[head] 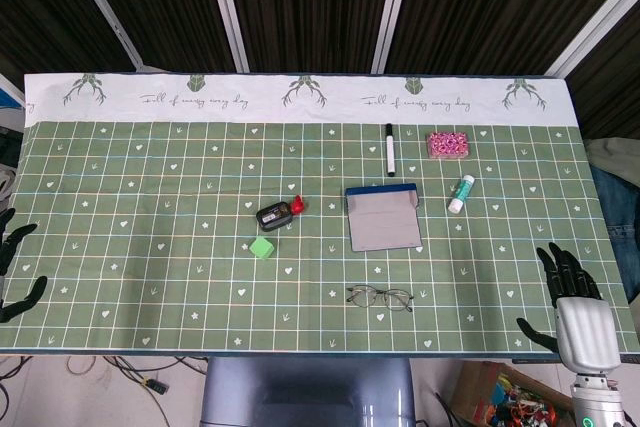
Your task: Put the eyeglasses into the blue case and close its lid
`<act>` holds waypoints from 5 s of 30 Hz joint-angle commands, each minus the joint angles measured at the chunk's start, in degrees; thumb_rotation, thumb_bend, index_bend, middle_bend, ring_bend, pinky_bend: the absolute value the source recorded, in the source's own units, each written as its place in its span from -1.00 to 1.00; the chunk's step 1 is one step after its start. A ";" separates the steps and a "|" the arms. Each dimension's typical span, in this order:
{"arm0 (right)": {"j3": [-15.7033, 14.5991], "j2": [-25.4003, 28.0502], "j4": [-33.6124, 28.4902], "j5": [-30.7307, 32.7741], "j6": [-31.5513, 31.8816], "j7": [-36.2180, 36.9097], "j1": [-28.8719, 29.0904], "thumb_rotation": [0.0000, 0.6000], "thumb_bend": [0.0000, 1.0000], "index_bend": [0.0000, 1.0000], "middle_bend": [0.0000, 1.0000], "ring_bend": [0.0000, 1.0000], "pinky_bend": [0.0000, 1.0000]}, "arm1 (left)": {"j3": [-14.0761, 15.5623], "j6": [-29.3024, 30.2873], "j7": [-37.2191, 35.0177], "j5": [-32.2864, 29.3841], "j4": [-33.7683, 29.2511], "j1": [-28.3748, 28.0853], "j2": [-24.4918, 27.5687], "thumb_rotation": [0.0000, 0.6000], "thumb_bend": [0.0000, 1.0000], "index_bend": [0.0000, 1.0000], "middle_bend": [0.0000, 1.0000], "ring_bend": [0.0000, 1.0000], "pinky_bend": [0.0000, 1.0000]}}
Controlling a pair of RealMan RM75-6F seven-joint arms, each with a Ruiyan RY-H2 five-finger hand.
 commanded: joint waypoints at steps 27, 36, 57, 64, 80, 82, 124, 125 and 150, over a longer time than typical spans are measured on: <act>0.59 -0.01 0.05 1.71 -0.31 -0.09 0.04 1.00 -0.75 -0.91 -0.92 -0.87 -0.60 | 0.02 -0.05 -0.04 0.00 0.00 0.00 0.00 1.00 -0.37 -0.70 -1.00 -1.00 -1.00; 2.22 4.04 -3.45 6.81 -9.44 5.62 3.98 1.00 -0.76 -0.83 -0.93 -0.92 -0.60 | -0.26 0.46 -1.10 -0.45 -0.51 0.34 0.33 1.00 -0.37 -0.69 -1.00 -1.00 -1.00; 5.33 -6.46 -7.31 26.29 -25.93 -7.78 17.31 1.00 -0.42 -0.46 -0.96 -0.97 -0.61 | -0.21 0.01 -1.33 -0.66 -0.42 0.26 0.29 1.00 -0.37 -0.70 -1.00 -1.00 -1.00; 4.48 -13.14 -5.23 28.48 -24.40 -13.16 18.95 1.00 -0.43 -0.41 -0.96 -0.97 -0.61 | -0.23 -0.29 -1.34 -0.78 -0.29 0.13 0.24 1.00 -0.37 -0.70 -1.00 -1.00 -1.00; 3.30 -21.63 -4.72 30.93 -21.71 -21.65 21.81 1.00 -0.43 -0.23 -0.96 -0.97 -0.61 | -0.22 -0.68 -1.35 -1.02 -0.13 0.02 0.17 1.00 -0.37 -0.70 -1.00 -1.00 -1.00; 3.20 -22.78 -4.26 31.24 -21.06 -22.53 21.96 1.00 -0.43 -0.21 -0.96 -0.97 -0.61 | -0.25 -0.64 -1.36 -1.03 -0.12 0.02 0.16 1.00 -0.37 -0.70 -1.00 -1.00 -1.00; 4.71 -32.38 1.64 34.34 -17.65 -27.55 24.88 1.00 -0.20 0.10 -0.96 -0.97 -0.61 | -0.42 -1.13 -1.18 -1.78 0.07 -0.09 0.26 1.00 -0.37 -0.70 -1.00 -1.00 -1.00; 4.70 -32.44 1.75 34.41 -17.68 -27.56 24.91 1.00 -0.20 0.11 -0.96 -0.97 -0.61 | -0.43 -1.12 -1.21 -1.81 0.08 -0.08 0.26 1.00 -0.37 -0.70 -1.00 -1.00 -1.00; 4.46 -32.35 2.01 35.40 -18.38 -27.37 25.40 1.00 -0.10 0.20 -0.96 -0.96 -0.61 | -0.48 -1.30 -1.05 -2.06 0.21 -0.13 0.20 1.00 -0.37 -0.70 -1.00 -1.00 -1.00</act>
